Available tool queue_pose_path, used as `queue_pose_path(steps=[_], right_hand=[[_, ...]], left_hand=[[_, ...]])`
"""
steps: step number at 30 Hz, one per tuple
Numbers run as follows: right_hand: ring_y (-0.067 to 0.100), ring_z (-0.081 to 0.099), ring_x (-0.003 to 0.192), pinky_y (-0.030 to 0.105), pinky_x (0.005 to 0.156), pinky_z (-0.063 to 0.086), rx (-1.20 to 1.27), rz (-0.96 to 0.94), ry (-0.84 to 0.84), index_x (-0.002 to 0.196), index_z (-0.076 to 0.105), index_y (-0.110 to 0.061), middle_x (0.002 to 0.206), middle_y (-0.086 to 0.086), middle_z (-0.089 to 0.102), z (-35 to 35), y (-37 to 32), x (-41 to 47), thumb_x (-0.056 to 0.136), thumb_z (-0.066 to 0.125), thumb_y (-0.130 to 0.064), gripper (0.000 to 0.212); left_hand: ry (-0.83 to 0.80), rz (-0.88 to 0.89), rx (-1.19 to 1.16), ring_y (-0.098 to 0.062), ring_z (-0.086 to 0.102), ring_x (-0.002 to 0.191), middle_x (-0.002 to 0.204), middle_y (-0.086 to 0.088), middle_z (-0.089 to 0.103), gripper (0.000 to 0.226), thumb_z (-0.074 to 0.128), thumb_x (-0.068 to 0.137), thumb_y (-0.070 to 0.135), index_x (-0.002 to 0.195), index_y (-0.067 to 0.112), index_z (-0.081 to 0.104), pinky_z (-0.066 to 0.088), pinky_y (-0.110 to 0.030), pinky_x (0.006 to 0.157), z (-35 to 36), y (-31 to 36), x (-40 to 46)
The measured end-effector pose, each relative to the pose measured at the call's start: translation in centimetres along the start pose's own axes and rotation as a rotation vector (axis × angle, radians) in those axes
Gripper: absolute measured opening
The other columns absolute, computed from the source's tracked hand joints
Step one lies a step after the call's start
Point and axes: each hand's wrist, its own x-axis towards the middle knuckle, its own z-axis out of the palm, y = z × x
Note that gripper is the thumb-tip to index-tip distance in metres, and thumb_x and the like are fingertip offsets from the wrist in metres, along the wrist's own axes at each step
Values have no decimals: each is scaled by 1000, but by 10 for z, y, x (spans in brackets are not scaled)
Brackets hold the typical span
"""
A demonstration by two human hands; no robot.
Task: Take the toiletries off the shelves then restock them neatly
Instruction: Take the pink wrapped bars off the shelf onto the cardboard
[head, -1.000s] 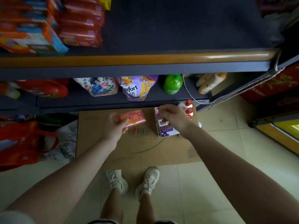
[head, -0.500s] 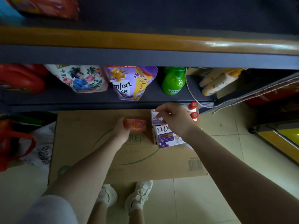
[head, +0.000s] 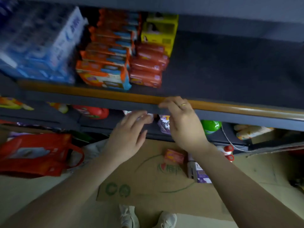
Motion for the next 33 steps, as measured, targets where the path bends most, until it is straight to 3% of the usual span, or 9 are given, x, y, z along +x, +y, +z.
queue_pose_path(steps=[3,6,9,15,23,26,29,31,33], right_hand=[[41,57,99,46,76,51,-226,-64,84,111,63,-2,116,17,60,9,-20,39,69,28,-6,55],[41,57,101,47,77,49,-367,9,63,111,63,-4,116,17,61,21,-20,70,77,46,-1,38],[38,50,109,46,84,44,-422,94,-69,122,58,-9,124,16,56,20,-15,89,87,58,-15,35],[25,38,125,39,84,46,-471,196,-209,131,49,-20,132,4,47,5,-17,103,90,58,-32,44],[31,40,123,39,94,40,-574,256,-330,130,48,-12,128,13,50,0,-26,109,89,60,-24,45],[32,43,119,33,96,35,-331,278,-237,129,49,-7,126,14,55,-9,-23,93,88,62,-21,45],[22,52,105,25,91,39,204,346,-67,120,54,-12,114,5,58,-19,-30,68,85,66,-13,37],[19,57,94,29,88,48,582,394,-70,113,53,-15,105,6,61,-21,-40,52,83,66,-8,33],[18,61,88,31,87,52,790,421,-92,112,53,-12,99,8,63,-19,-47,41,82,64,-2,33]], left_hand=[[172,37,188,-31,36,126,133,-16,45,48,57,86,31,125,6,47,30,-41,107,-44,-27,22],[28,-18,397,-38,26,135,148,-24,28,89,70,72,44,139,-1,32,26,-48,108,-64,-50,41],[-132,-71,402,-34,23,139,152,-20,20,105,76,68,46,144,-2,22,16,-41,110,-65,-65,51],[-40,-63,364,-37,32,135,147,-22,32,104,77,64,46,141,-5,28,21,-43,109,-54,-67,51],[-15,-99,162,-33,24,139,149,-18,29,84,60,80,48,141,-2,30,18,-42,113,-58,-65,52],[35,-68,-27,-25,21,140,148,-15,33,75,48,87,49,140,0,32,14,-31,114,-65,-61,51],[13,-108,-408,-4,22,133,145,-2,35,75,51,85,53,142,10,31,13,-9,107,-76,-45,48],[31,-150,-696,3,39,123,136,10,42,66,60,82,51,137,28,32,27,-9,102,-84,-33,45],[82,-136,-824,1,53,109,121,19,48,58,65,76,48,124,40,34,41,-19,95,-92,-22,43]])
